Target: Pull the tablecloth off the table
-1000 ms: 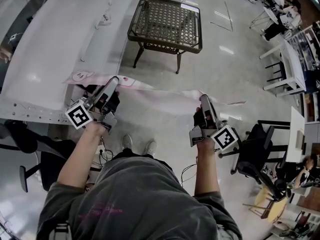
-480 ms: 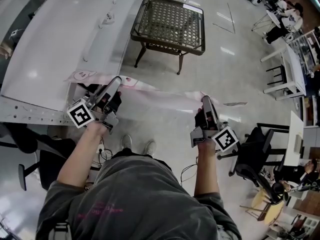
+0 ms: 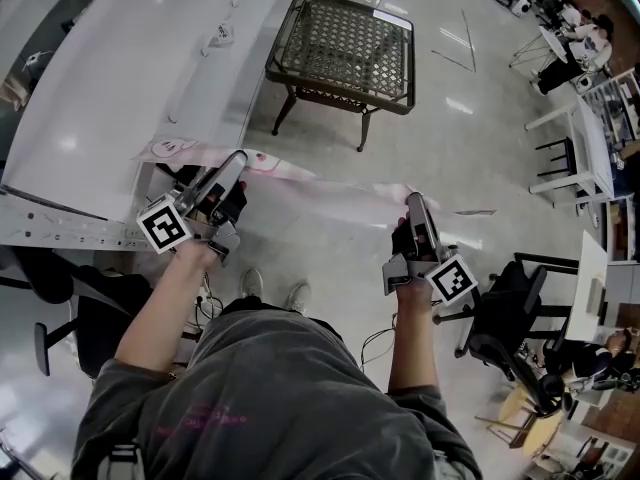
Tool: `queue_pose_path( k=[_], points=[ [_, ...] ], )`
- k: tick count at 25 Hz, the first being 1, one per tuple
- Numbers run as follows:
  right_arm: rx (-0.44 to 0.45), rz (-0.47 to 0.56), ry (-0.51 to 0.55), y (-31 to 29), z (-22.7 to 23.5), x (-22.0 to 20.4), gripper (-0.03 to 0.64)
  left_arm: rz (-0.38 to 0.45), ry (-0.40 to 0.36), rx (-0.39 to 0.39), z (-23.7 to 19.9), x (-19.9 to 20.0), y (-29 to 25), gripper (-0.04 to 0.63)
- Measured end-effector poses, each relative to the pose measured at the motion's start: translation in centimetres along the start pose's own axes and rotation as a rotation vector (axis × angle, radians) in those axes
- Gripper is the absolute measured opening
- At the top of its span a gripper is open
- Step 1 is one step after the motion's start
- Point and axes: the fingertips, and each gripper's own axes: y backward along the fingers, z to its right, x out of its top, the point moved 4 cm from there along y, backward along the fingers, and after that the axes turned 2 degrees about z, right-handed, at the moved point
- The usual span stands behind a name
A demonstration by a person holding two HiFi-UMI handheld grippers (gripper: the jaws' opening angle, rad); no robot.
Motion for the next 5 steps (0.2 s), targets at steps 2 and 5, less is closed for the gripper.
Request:
queue_pose_path(
  k=[2,5],
  points=[
    [0.003,-0.002,0.001,-0.15,0.15,0.09,0.005,-0.002,-0.025,-0.002,-0.1,0.13,-0.1,0.002],
    [0.009,-0.002,0.002,-0.4,0.32,0.25,0.005,0.004,-0.036,-0.014,-0.11,0.19,-0.34,0.002]
  ],
)
